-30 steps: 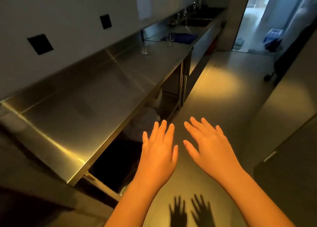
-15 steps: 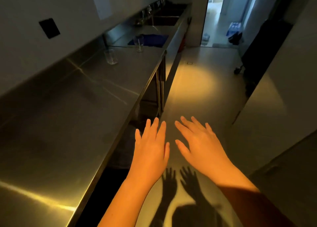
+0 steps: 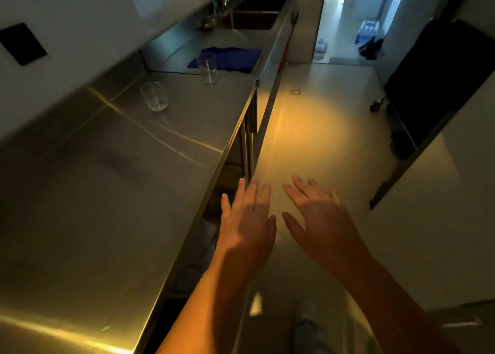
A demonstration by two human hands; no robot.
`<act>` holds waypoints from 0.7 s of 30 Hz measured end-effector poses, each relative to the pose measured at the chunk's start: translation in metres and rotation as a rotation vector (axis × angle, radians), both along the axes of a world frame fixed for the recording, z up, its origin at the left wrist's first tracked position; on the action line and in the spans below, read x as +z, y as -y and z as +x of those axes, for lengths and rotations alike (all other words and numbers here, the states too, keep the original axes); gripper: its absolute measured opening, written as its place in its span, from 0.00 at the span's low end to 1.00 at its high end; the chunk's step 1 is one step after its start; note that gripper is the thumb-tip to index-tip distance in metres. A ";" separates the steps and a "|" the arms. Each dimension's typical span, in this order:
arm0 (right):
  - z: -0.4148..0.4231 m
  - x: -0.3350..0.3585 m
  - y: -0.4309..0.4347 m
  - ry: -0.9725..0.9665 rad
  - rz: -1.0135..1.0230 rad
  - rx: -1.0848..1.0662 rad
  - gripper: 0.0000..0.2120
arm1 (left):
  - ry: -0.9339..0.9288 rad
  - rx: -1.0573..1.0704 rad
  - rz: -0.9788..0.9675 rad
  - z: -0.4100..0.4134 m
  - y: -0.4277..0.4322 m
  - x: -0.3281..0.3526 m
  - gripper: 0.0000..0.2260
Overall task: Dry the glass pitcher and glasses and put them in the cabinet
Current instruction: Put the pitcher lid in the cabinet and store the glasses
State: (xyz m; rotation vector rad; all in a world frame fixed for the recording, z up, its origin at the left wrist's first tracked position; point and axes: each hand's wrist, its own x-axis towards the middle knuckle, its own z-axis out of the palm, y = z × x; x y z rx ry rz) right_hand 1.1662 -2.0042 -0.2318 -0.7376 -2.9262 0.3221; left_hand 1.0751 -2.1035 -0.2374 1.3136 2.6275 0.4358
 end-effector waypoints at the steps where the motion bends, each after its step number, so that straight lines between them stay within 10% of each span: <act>1: -0.005 -0.002 -0.016 -0.013 -0.020 0.004 0.26 | 0.011 -0.003 0.017 -0.006 -0.014 -0.001 0.27; 21: -0.174 -0.007 -0.305 -0.087 -0.071 0.050 0.26 | -0.027 0.123 -0.029 -0.163 -0.299 0.009 0.26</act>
